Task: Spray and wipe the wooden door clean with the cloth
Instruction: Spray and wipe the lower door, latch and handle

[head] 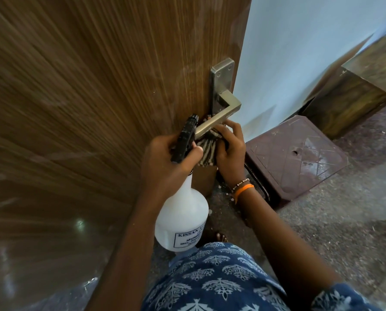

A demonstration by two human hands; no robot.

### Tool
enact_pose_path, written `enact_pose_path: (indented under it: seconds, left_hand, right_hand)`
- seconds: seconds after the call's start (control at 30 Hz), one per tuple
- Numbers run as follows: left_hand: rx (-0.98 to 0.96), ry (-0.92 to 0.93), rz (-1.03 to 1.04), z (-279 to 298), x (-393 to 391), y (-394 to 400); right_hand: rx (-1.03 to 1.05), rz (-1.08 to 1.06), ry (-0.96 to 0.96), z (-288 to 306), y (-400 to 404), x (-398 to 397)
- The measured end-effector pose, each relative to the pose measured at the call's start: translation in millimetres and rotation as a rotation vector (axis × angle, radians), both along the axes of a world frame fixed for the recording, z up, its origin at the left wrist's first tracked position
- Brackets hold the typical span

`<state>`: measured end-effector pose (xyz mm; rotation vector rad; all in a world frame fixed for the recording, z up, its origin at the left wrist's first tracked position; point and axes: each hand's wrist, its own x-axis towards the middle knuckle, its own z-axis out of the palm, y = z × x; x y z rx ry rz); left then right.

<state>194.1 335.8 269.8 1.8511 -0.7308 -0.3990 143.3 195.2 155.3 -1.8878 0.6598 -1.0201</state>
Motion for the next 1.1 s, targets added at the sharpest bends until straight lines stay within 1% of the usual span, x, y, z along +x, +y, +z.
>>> enact_pose_path:
  seconds: [0.07,0.1,0.17,0.2,0.23,0.3,0.4,0.5,0.57,0.73,0.83,0.9,0.97,1.03,1.1]
  left_hand:
    - [0.011,-0.004,0.013,1,0,-3]
    - [0.013,-0.006,0.023,1,0,-5]
    - [0.012,-0.012,0.043,2,0,-6]
    - [0.010,-0.014,0.057,3,0,-6]
    - [0.006,-0.013,0.070,3,0,-5]
    - [-0.001,-0.001,0.084,3,1,-5]
    - [-0.006,0.009,0.080,4,1,-3]
    - [-0.009,0.045,0.081,5,3,1]
    - [-0.005,0.057,0.107,5,4,3]
    - [0.001,0.028,0.090,3,5,1]
    - [-0.002,0.040,0.086,2,4,0]
    - [-0.015,0.060,0.109,3,5,0]
    - [-0.018,0.069,0.121,5,6,-2]
    - [-0.011,0.046,0.089,6,6,-5]
    - [-0.003,0.023,0.069,6,7,-7]
  right_hand:
    - [0.117,0.006,-0.010,6,2,-12]
    - [0.209,-0.031,-0.031,7,3,-17]
    - [0.354,-0.170,-0.088,11,5,-26]
    - [0.382,-0.234,-0.118,15,5,-29]
    - [0.353,-0.270,-0.158,22,5,-31]
    - [0.180,-0.253,-0.197,36,8,-31]
    - [-0.075,-0.089,-0.183,50,29,-19]
    - [-0.304,0.020,-0.117,39,43,-9]
    - [-0.317,0.033,-0.118,36,40,-9]
    - [-0.040,-0.177,-0.161,48,-5,-2]
    - [0.011,-0.202,-0.121,52,-40,-3]
    - [-0.019,-0.201,-0.129,57,-49,-8]
    - [-0.089,-0.155,-0.126,67,-41,-11]
    - [-0.247,-0.139,-0.026,75,-26,-14]
    - [-0.419,-0.156,0.147,81,-14,-17]
